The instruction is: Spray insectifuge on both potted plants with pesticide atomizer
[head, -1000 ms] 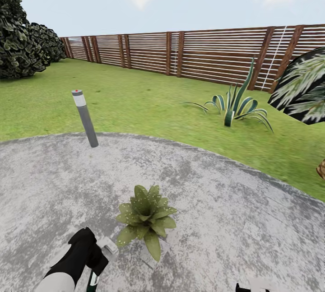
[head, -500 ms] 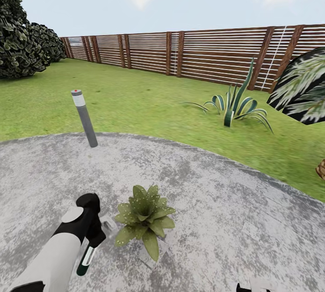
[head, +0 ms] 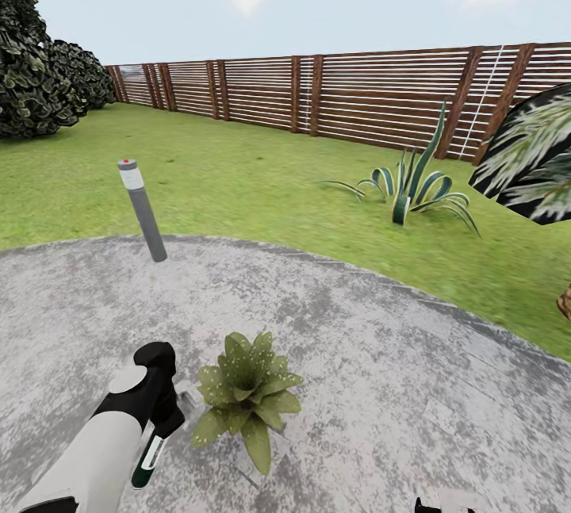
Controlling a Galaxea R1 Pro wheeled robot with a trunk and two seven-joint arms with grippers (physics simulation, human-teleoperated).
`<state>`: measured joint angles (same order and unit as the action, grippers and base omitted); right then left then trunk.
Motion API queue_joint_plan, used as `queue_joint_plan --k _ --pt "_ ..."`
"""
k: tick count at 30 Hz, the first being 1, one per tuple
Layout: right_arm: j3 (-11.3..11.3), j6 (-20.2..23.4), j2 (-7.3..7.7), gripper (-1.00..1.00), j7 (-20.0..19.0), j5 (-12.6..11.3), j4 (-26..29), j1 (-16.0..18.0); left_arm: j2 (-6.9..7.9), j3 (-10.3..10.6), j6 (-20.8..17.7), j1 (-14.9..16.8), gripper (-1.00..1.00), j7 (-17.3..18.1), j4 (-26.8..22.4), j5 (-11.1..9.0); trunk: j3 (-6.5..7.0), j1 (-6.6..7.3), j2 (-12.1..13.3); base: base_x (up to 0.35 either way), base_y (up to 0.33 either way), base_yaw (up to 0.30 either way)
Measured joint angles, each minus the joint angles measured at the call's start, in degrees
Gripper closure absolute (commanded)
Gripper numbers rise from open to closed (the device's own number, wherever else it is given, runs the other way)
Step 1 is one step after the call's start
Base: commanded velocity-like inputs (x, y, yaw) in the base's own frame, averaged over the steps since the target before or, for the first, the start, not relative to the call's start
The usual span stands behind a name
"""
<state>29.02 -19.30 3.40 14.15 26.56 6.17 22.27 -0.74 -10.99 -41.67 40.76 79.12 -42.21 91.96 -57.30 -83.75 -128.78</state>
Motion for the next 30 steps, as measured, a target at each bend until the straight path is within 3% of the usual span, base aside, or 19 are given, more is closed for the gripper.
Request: queue_joint_plan --k 5,22,30 --pt "0.0 0.0 -0.06 -1.00 0.0 0.0 0.0 0.0 0.02 -0.1 0.0 0.0 1.00 -0.1 0.0 0.0 0.00 -0.02 0.0 0.121 -0.240 0.115" --pt "0.0 0.0 -0.06 -1.00 0.0 0.0 0.0 0.0 -0.63 -0.1 -0.2 1.1 1.00 0.2 -0.1 0.0 0.00 -0.03 0.0 -0.031 -0.272 0.268" --pt "0.0 0.0 -0.06 -1.00 0.0 0.0 0.0 0.0 -0.90 0.7 -0.2 1.2 1.00 0.2 -0.1 0.0 0.00 -0.02 0.0 -0.025 -0.283 0.029"
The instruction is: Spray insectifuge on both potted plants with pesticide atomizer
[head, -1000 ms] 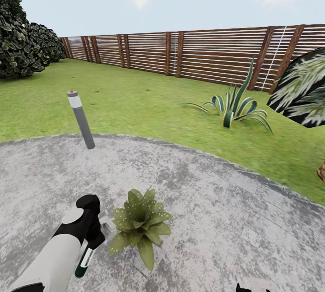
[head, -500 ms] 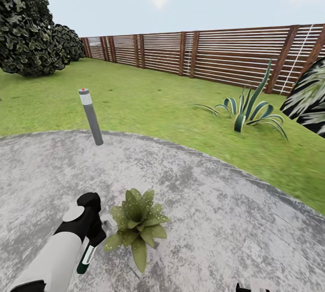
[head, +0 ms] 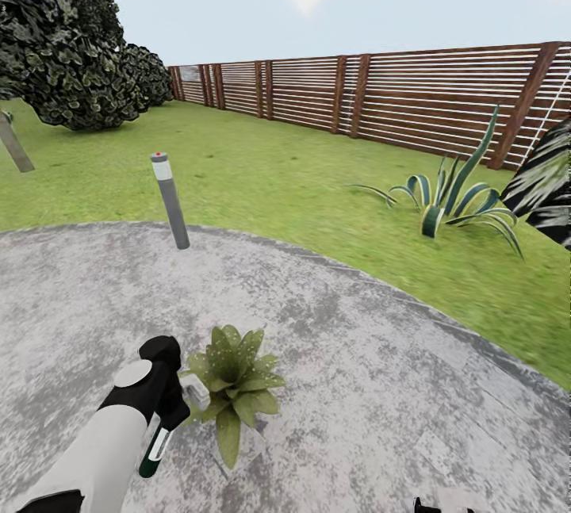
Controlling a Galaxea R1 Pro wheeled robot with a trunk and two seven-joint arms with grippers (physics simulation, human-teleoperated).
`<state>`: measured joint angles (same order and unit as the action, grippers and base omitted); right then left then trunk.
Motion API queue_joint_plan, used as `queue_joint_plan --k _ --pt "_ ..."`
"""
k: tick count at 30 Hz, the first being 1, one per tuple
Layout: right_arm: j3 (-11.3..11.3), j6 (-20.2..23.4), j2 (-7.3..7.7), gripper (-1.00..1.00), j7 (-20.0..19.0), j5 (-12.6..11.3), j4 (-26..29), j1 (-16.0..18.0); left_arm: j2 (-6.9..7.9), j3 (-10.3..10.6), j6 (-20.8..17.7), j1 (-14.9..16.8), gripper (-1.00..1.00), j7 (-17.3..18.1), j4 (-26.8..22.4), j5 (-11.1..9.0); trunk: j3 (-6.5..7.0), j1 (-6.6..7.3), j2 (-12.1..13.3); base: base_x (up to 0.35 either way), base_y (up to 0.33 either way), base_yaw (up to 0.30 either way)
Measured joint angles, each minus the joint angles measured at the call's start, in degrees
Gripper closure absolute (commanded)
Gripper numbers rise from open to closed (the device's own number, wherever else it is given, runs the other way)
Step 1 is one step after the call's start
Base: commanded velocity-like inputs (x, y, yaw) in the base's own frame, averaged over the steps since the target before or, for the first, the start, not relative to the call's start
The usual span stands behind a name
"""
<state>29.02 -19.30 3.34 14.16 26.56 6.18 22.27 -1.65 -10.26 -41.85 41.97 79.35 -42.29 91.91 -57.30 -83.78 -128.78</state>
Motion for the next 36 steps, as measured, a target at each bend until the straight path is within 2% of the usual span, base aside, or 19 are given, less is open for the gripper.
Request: queue_joint_plan --k 9,22,36 --pt "0.0 0.0 0.00 -1.00 0.0 0.0 0.0 0.0 -0.10 0.2 -0.1 0.0 1.00 0.0 0.0 0.0 0.00 0.00 0.0 0.000 -0.288 0.035" --pt "0.0 0.0 0.00 -1.00 0.0 0.0 0.0 0.0 -0.01 0.3 -0.1 0.0 1.00 0.0 0.0 0.0 0.00 0.00 0.0 0.011 -0.287 0.268" --pt "0.0 0.0 -0.01 -1.00 0.0 0.0 0.0 0.0 0.47 0.3 -0.1 0.0 1.00 0.2 0.0 0.1 0.00 0.01 0.0 0.194 -0.163 0.277"
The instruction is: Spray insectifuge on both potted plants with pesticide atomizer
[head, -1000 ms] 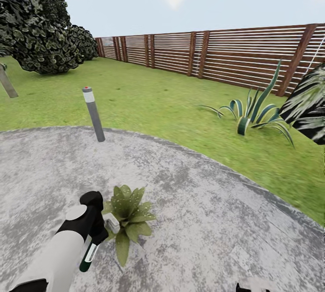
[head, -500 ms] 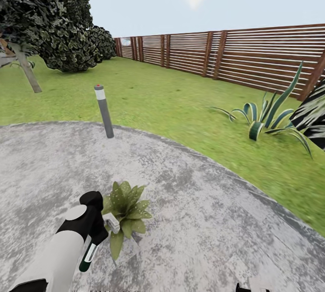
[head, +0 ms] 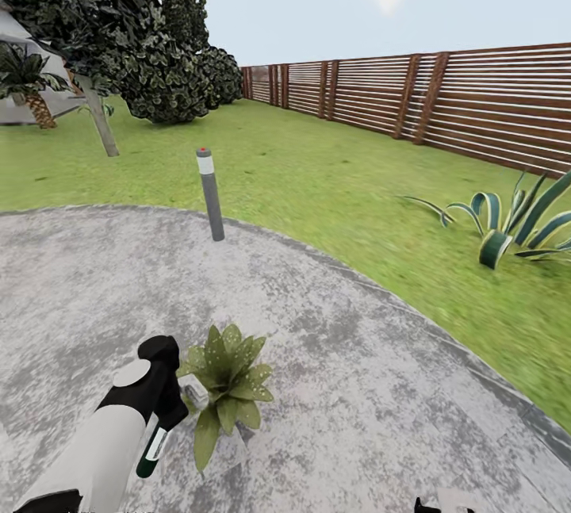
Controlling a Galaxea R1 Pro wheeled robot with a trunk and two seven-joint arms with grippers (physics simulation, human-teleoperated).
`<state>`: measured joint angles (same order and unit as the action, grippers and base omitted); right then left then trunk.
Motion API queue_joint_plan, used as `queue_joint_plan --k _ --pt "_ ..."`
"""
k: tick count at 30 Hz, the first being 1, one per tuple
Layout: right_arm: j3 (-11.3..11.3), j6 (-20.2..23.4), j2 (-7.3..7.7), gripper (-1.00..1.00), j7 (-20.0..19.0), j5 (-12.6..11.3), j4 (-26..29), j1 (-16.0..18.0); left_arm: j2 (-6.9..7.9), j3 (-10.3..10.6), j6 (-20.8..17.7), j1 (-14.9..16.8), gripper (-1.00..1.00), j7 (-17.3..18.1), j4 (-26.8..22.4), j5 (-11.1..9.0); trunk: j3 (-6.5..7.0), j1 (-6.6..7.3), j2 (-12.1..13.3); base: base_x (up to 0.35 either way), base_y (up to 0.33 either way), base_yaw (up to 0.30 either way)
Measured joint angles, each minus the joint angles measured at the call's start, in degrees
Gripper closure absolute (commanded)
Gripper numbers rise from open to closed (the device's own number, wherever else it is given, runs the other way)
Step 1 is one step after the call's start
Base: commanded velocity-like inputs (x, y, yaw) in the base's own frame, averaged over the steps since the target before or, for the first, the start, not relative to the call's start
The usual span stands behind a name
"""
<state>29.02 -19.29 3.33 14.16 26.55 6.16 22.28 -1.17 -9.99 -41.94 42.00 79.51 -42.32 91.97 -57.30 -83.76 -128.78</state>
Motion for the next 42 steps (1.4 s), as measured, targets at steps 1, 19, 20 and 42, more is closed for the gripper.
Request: queue_joint_plan --k 1,19,20,42 --pt "0.0 0.0 0.00 -1.00 0.0 0.0 0.0 0.0 0.04 0.0 0.0 0.1 1.00 0.0 0.0 0.1 0.00 0.00 0.0 0.038 -0.010 0.218" --pt "-0.1 0.1 0.16 -1.00 0.0 0.1 0.0 0.0 -1.59 2.0 0.8 10.1 1.00 10.0 0.9 19.8 0.00 -0.01 0.0 0.013 -0.001 0.017" --pt "-0.1 0.1 0.13 -1.00 0.0 0.1 0.0 0.0 -1.66 2.0 0.6 9.9 1.00 10.1 0.9 19.8 0.00 0.00 0.0 0.203 -0.070 0.000" --pt "0.0 0.0 0.00 -1.00 0.0 0.0 0.0 0.0 -2.15 2.0 0.4 9.4 1.00 10.0 0.9 19.8 0.00 -0.04 0.0 0.064 -0.206 0.178"
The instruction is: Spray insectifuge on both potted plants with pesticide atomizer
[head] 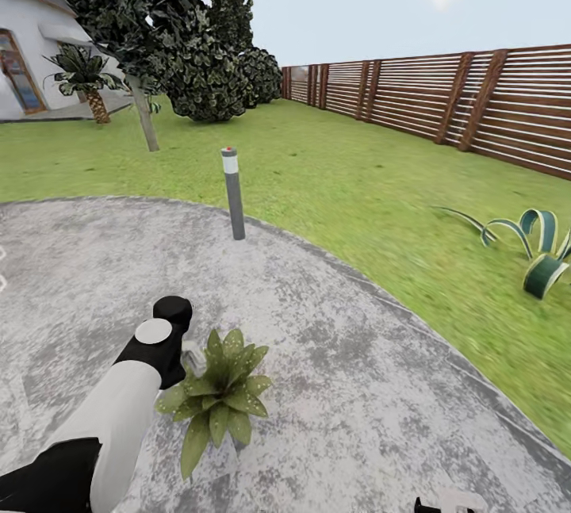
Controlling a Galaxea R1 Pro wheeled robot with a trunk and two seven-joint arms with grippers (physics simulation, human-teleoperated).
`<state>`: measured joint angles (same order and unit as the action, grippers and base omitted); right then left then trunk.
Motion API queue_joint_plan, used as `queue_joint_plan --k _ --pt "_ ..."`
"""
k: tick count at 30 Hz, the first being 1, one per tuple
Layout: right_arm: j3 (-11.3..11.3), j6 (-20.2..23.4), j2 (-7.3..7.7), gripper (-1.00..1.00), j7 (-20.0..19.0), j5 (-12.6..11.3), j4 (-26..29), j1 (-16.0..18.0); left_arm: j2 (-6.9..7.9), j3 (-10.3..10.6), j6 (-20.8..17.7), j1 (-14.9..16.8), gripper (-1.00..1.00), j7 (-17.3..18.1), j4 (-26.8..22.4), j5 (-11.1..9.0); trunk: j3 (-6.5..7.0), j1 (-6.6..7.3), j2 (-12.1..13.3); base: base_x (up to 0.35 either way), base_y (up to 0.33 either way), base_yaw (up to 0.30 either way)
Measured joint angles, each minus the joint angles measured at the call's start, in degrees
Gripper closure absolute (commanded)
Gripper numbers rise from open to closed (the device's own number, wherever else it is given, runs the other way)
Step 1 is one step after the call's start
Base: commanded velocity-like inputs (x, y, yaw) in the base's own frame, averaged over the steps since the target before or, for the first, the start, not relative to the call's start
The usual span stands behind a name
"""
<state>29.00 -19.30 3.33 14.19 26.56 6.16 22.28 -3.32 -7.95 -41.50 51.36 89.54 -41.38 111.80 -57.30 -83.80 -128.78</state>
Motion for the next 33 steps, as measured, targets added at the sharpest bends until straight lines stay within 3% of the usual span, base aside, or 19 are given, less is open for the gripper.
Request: queue_joint_plan --k 12,18,29,33 --pt "0.0 0.0 0.00 -1.00 0.0 0.0 0.0 0.0 0.56 0.2 0.2 -1.1 1.00 0.0 0.1 -0.1 0.00 0.02 0.0 -0.030 -0.024 0.112" --pt "0.0 0.0 0.00 -1.00 0.0 0.0 0.0 0.0 0.10 0.1 -0.1 -3.4 1.00 0.0 0.1 -0.1 0.00 0.02 0.0 0.000 0.000 0.257" --pt "0.0 0.0 0.00 -1.00 0.1 0.0 0.0 0.0 0.44 0.0 -0.2 -4.8 1.00 0.0 0.0 -0.3 0.00 0.01 0.0 -0.020 -0.024 0.259" --pt "0.0 0.0 0.00 -1.00 0.0 0.0 0.0 0.0 0.47 -0.2 -0.3 -7.2 1.00 0.0 0.0 -1.7 0.00 0.02 0.0 -0.050 -0.046 0.042"
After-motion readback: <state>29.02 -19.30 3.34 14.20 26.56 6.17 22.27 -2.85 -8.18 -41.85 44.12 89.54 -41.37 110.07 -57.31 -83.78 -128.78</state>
